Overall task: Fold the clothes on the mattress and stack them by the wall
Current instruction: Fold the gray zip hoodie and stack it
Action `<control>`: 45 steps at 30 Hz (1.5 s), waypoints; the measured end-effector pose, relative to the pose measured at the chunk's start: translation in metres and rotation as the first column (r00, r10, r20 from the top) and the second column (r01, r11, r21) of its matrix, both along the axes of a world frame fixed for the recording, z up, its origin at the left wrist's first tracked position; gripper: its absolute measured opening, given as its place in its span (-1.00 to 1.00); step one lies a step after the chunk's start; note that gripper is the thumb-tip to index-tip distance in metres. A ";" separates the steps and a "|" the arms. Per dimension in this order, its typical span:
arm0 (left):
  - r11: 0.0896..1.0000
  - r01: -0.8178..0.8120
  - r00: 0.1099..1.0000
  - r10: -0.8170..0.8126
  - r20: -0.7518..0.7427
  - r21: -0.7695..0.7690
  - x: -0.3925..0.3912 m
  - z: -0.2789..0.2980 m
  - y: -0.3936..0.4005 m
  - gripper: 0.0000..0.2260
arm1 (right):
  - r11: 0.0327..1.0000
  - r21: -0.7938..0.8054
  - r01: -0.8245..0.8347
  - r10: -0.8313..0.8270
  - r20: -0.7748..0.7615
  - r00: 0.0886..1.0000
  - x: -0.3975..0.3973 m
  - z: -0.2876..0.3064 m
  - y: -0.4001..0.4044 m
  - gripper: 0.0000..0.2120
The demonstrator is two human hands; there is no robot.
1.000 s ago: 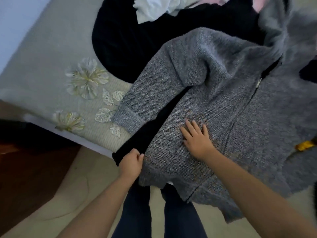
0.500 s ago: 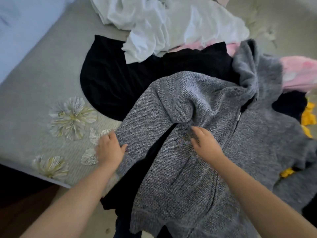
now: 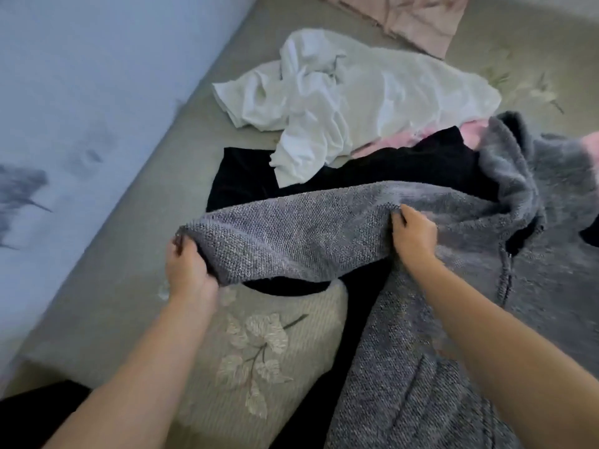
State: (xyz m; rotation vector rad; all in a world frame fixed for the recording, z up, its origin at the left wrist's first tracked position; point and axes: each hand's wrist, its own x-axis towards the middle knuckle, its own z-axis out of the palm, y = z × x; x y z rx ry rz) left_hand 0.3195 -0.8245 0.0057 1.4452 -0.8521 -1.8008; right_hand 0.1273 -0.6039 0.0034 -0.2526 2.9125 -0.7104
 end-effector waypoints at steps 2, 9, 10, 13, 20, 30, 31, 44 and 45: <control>1.000 -0.027 0.998 0.028 -0.065 0.003 -0.007 0.007 -0.013 -0.82 | 0.996 0.020 -0.087 0.081 0.189 0.979 0.003 -0.010 -0.004 -0.61; 0.993 0.082 0.961 -0.058 -0.269 0.080 -0.030 0.039 -0.029 -0.82 | 0.763 0.249 -0.596 0.392 0.554 0.734 0.004 -0.031 -0.017 -0.54; 0.992 0.095 0.953 -0.068 -0.295 0.079 -0.033 0.041 -0.025 -0.81 | 0.789 0.198 -0.581 0.405 0.543 0.735 0.004 -0.028 -0.010 -0.53; 0.976 0.201 0.908 -0.155 -0.390 0.079 -0.049 0.046 -0.011 -0.81 | 0.896 0.025 -0.444 0.377 0.487 0.788 0.006 -0.014 0.025 -0.54; 0.697 0.713 0.476 -0.563 -0.676 -0.079 -0.136 0.092 0.087 -0.70 | 0.953 -0.217 0.211 -0.106 0.415 0.903 0.023 0.014 0.174 -0.67; -0.060 0.987 0.024 -0.862 -0.506 0.149 -0.185 0.058 0.383 -0.67 | 0.412 -0.371 0.833 -0.627 0.547 0.554 0.044 0.011 0.389 -0.67; -0.017 0.984 0.053 -0.919 -0.390 0.175 -0.182 0.047 0.392 -0.75 | 0.385 -0.348 0.855 -0.643 0.564 0.518 0.047 0.004 0.400 -0.64; -0.441 0.896 -0.048 -0.210 0.976 -0.051 -0.218 0.015 0.311 -0.72 | 0.631 -0.267 0.729 -0.604 0.421 0.677 -0.008 -0.019 0.428 -0.86; -0.450 0.891 -0.025 -0.180 0.983 -0.060 -0.226 0.017 0.310 -0.72 | 0.544 -0.433 0.719 -0.561 0.450 0.695 -0.015 -0.004 0.435 -0.83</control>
